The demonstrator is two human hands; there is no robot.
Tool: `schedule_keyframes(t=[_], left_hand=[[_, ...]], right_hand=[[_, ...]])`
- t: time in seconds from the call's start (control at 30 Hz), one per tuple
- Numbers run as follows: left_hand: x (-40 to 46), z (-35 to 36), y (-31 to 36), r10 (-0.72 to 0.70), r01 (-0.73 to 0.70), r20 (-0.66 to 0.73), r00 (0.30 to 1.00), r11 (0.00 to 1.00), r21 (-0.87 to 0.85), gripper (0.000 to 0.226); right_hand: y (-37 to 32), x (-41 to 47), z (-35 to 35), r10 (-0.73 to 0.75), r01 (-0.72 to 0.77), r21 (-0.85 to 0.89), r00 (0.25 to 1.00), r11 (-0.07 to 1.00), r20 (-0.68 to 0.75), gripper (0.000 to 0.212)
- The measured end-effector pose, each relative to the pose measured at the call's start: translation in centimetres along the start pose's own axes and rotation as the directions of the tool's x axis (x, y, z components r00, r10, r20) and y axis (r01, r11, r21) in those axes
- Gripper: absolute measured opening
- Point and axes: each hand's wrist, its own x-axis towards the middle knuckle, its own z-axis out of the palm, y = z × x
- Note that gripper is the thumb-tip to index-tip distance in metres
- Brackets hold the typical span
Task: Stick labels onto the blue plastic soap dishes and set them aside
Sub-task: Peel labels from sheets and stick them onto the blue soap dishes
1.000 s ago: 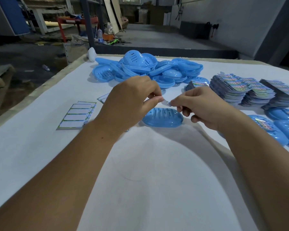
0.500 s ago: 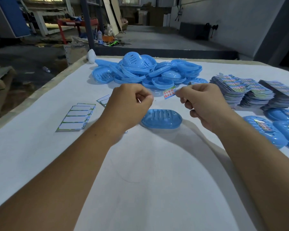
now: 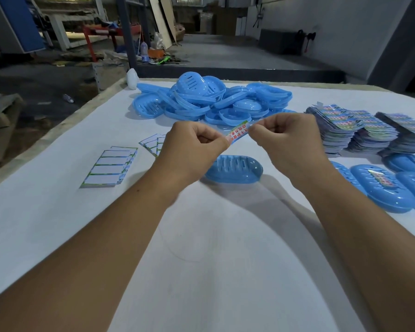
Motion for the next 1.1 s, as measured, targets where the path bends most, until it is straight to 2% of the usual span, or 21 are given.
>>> schedule_keyframes(t=[0.1, 0.33, 0.6, 1.1], left_hand=[[0.2, -0.1, -0.1, 0.004, -0.004, -0.022, 1.0, 1.0, -0.004, 0.012], [0.3, -0.2, -0.2, 0.013, -0.013, -0.002, 1.0, 1.0, 0.025, 0.017], [0.6, 0.3, -1.0, -0.083, 0.078, 0.048, 0.995, 0.992, 0.102, 0.03], [1.3, 1.1, -1.7, -0.167, 0.138, 0.069, 0.983, 0.941, 0.31, 0.033]], right_hand=[[-0.2, -0.1, 0.0, 0.046, -0.047, 0.025, 0.998, 0.999, 0.033, 0.007], [0.0, 0.0, -0.3, 0.175, -0.183, 0.047, 0.975, 0.982, 0.135, 0.026], [0.5, -0.1, -0.2, 0.284, -0.261, -0.141, 0.943, 0.955, 0.173, 0.044], [1.2, -0.2, 0.6, 0.212, -0.133, -0.394, 0.963, 0.91, 0.165, 0.031]])
